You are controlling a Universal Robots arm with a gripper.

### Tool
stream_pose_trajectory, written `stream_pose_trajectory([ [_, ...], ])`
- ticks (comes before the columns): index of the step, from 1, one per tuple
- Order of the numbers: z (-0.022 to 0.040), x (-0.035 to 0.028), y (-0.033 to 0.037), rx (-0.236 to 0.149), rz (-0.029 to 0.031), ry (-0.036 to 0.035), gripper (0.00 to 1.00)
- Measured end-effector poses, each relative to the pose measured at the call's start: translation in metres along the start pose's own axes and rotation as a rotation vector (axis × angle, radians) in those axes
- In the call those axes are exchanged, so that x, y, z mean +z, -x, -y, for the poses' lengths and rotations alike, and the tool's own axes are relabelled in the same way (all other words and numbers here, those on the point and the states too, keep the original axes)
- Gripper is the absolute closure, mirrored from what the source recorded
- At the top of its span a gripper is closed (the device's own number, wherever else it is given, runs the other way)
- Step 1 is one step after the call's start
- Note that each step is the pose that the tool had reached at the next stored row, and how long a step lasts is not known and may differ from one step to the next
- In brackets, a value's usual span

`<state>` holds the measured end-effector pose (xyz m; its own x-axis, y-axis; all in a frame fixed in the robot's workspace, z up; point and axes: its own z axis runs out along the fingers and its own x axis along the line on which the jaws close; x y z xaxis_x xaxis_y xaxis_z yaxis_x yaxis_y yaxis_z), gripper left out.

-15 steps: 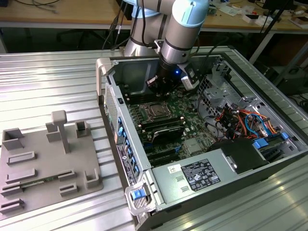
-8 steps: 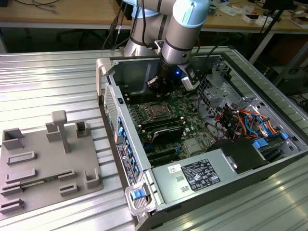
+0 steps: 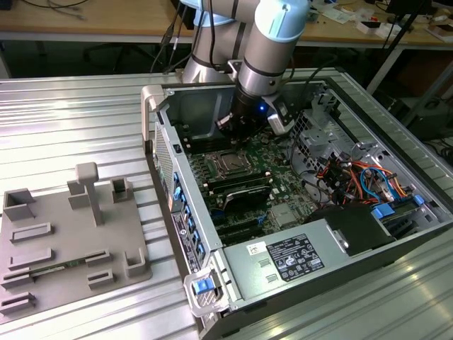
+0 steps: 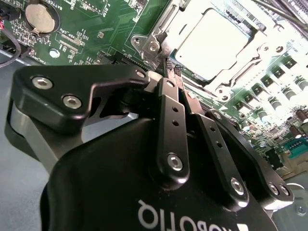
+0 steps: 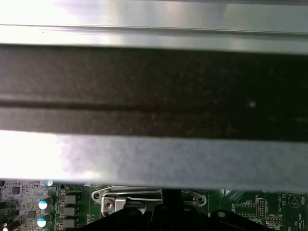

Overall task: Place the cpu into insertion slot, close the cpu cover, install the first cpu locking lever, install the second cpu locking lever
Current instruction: 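Install the second cpu locking lever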

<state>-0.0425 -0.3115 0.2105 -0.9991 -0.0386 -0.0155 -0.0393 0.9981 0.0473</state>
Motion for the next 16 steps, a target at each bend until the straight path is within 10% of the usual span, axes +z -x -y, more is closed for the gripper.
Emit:
stream_pose_trajectory([
  [16,0.008,-0.0004,-0.0003,0.0,0.0,0.0,0.89],
])
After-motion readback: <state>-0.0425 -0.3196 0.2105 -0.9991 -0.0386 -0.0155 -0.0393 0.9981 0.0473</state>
